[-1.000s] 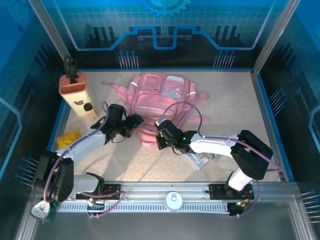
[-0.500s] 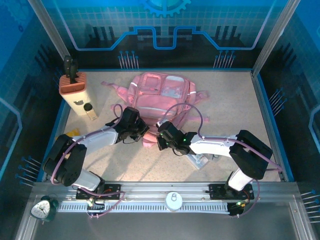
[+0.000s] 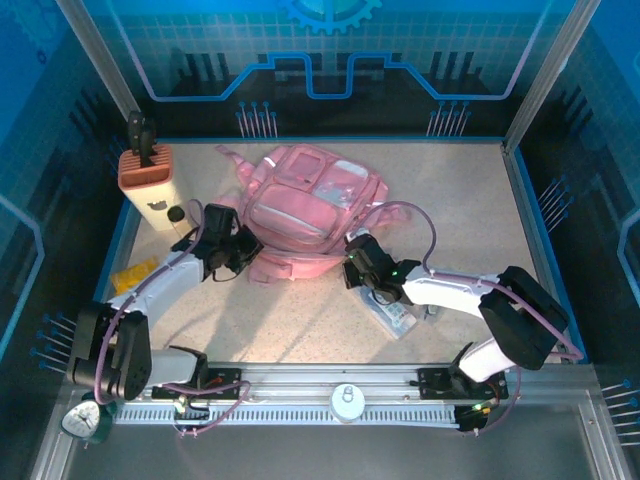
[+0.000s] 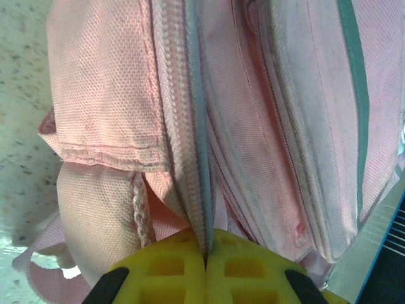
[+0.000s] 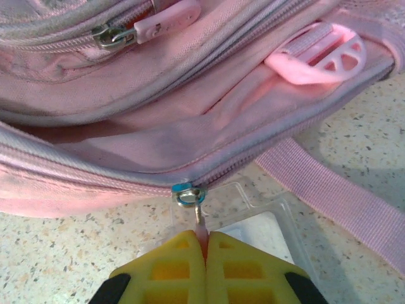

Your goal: Pack the student bag

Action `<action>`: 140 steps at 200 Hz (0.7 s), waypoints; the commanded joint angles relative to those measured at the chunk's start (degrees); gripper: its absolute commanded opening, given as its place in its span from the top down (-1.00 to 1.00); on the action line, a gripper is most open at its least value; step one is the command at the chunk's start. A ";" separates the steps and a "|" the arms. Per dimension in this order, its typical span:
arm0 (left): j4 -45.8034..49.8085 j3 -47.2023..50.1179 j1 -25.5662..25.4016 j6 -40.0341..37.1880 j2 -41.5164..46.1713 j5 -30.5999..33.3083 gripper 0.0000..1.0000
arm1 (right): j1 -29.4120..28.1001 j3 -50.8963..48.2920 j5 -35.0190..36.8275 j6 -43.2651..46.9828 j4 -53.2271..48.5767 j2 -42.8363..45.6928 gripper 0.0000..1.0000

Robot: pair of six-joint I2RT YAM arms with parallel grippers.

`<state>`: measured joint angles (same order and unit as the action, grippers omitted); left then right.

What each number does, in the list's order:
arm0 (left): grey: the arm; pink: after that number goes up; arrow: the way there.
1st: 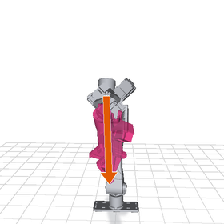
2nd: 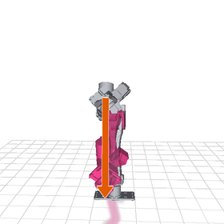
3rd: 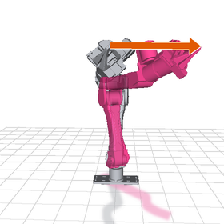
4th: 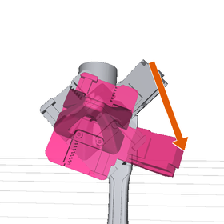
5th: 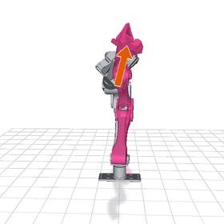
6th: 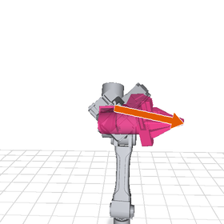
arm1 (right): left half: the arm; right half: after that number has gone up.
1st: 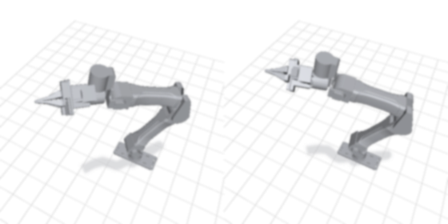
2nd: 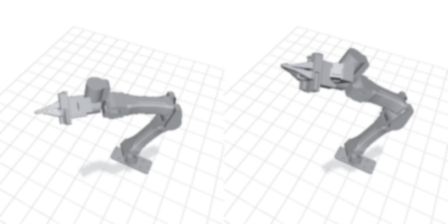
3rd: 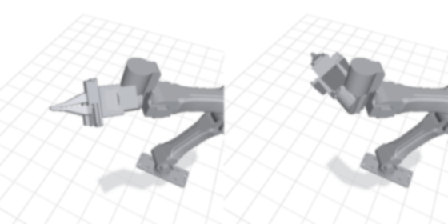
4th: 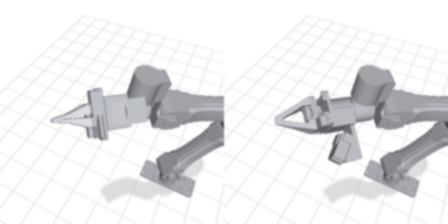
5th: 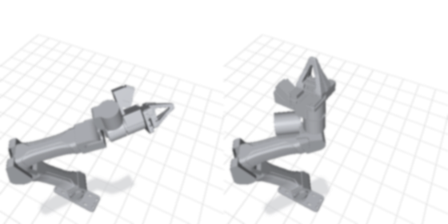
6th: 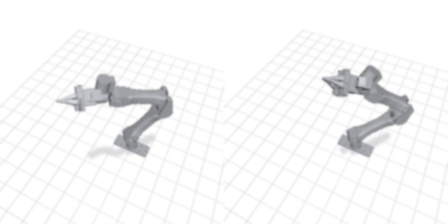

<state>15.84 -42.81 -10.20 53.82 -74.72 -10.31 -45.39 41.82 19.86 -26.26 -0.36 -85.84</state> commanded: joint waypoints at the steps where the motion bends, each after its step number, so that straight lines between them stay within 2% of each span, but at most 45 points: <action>1: 2.52 -5.63 3.14 -6.52 -2.21 -0.42 1.00 | -1.92 -0.44 1.16 1.55 -3.78 -0.13 1.00; 7: 3.02 -6.32 3.16 -6.33 -2.65 -0.41 1.00 | -2.97 0.28 0.19 1.16 -3.74 -0.68 1.00; 15: 2.39 -6.24 3.16 -5.87 -2.25 -0.38 0.84 | -4.87 1.66 -0.01 0.05 -4.25 -1.56 1.00; 31: -0.13 -3.78 3.08 -3.40 0.04 -1.40 0.27 | -6.72 3.22 -1.30 -1.73 -3.84 -2.96 1.00; 58: -0.72 1.63 -0.46 2.75 6.40 -1.38 -0.01 | -6.94 2.92 -2.83 -2.92 -1.57 -4.10 1.00; 68: -0.47 3.87 -3.39 6.20 9.30 0.53 -0.06 | -6.99 3.27 -2.61 -2.83 -2.30 -4.41 1.00; 75: -0.96 6.11 -5.70 11.51 11.62 2.40 -0.09 | -6.99 3.40 -2.46 -2.71 -2.91 -4.44 1.00; 96: -10.30 12.46 -15.85 22.93 15.70 9.39 -0.16 | -6.85 2.79 -1.65 -2.22 -2.78 -3.86 1.00; 120: -11.05 10.31 -23.48 28.64 11.17 13.57 -0.20 | -6.35 2.05 -1.78 -2.84 -2.03 -3.63 1.00; 140: -14.25 7.89 -26.08 30.83 4.80 14.97 -0.26 | -6.30 1.52 -2.17 -2.83 -0.21 -4.10 1.00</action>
<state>7.09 -32.14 -33.76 76.88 -64.12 -0.86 -51.70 43.94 18.41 -28.29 -1.41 -89.38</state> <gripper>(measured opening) 0.624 0.057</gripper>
